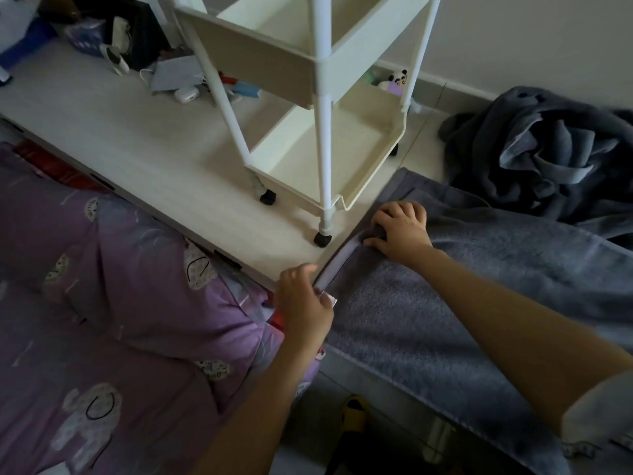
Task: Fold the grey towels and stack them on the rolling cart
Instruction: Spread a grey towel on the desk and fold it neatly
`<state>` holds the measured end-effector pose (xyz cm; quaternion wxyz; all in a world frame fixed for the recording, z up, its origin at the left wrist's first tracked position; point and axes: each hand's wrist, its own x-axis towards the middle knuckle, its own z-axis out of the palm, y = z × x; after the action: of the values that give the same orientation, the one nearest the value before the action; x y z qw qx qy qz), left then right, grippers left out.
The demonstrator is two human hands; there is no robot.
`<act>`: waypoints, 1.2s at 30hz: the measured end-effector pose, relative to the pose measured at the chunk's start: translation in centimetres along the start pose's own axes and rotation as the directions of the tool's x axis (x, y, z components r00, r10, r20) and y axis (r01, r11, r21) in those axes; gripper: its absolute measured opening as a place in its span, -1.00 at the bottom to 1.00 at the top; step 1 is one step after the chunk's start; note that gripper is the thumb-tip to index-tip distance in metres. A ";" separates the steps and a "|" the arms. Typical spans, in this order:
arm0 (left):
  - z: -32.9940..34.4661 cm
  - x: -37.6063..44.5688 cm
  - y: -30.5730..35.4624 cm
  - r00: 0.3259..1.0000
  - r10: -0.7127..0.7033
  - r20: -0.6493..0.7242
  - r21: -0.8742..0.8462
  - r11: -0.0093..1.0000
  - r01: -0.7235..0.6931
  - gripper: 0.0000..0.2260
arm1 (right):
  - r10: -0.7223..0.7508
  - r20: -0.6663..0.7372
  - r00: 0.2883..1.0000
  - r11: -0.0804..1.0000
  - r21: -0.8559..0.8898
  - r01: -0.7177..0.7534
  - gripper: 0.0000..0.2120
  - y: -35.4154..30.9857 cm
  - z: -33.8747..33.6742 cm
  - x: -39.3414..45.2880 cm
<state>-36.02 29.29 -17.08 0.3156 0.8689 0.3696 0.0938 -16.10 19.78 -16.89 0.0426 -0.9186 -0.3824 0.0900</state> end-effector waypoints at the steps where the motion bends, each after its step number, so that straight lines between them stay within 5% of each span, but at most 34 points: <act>1: 0.5 0.5 1.0 0.995 0.101 0.009 0.015 0.995 -0.101 -0.68 | -0.020 0.006 1.000 1.000 -0.002 0.020 -0.57 0.2 -0.1 0.2; 4: 2.8 2.2 3.3 0.941 0.306 0.144 -0.084 0.951 -0.296 -0.73 | -0.076 0.054 0.996 0.997 -0.011 0.077 -0.55 1.2 -1.2 1.4; 9: 5.9 5.0 3.6 0.944 0.303 0.131 -0.100 0.951 -0.291 -0.66 | -0.128 0.162 0.979 0.989 -0.054 0.138 -0.65 4.6 -3.6 3.5; 15: 7.6 5.3 4.2 0.952 0.307 -0.019 0.224 0.929 -0.295 -0.59 | -0.054 0.342 0.938 0.955 -0.258 0.149 -0.65 8.5 -4.9 5.7; 17: 8.0 5.1 4.6 0.959 0.281 -0.045 0.253 0.931 -0.262 -0.59 | -0.001 0.307 0.952 0.977 -0.201 0.066 -0.65 9.3 -5.7 6.6; 19: 8.3 4.9 4.7 0.958 0.274 -0.084 0.264 0.933 -0.244 -0.60 | 0.029 0.201 0.979 0.996 0.078 -0.046 -0.70 9.6 -6.1 7.7; 21: 8.5 4.7 4.8 0.957 0.264 -0.118 0.253 0.940 -0.228 -0.61 | 0.106 0.126 0.986 0.916 0.375 -0.146 -0.72 9.0 -5.7 8.0; 23: 8.8 4.7 4.7 0.953 0.267 -0.145 0.260 0.939 -0.224 -0.62 | 0.220 0.101 0.970 0.837 0.492 -0.241 -0.68 8.8 -4.5 8.0; 29: 9.0 4.5 4.5 0.945 0.299 -0.136 0.291 0.923 -0.250 -0.63 | 0.138 0.329 0.934 0.894 0.364 -0.260 -0.67 10.6 -6.5 9.0; 36: 8.7 4.0 5.1 0.959 0.279 -0.059 0.300 0.921 -0.249 -0.56 | 0.301 0.062 0.951 0.913 0.268 -0.307 -0.80 9.3 -3.9 10.3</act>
<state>-26.75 25.17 -21.02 0.1505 0.9417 0.2741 0.1239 -1.75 20.47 -15.80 0.1515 -0.9511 -0.2191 0.1566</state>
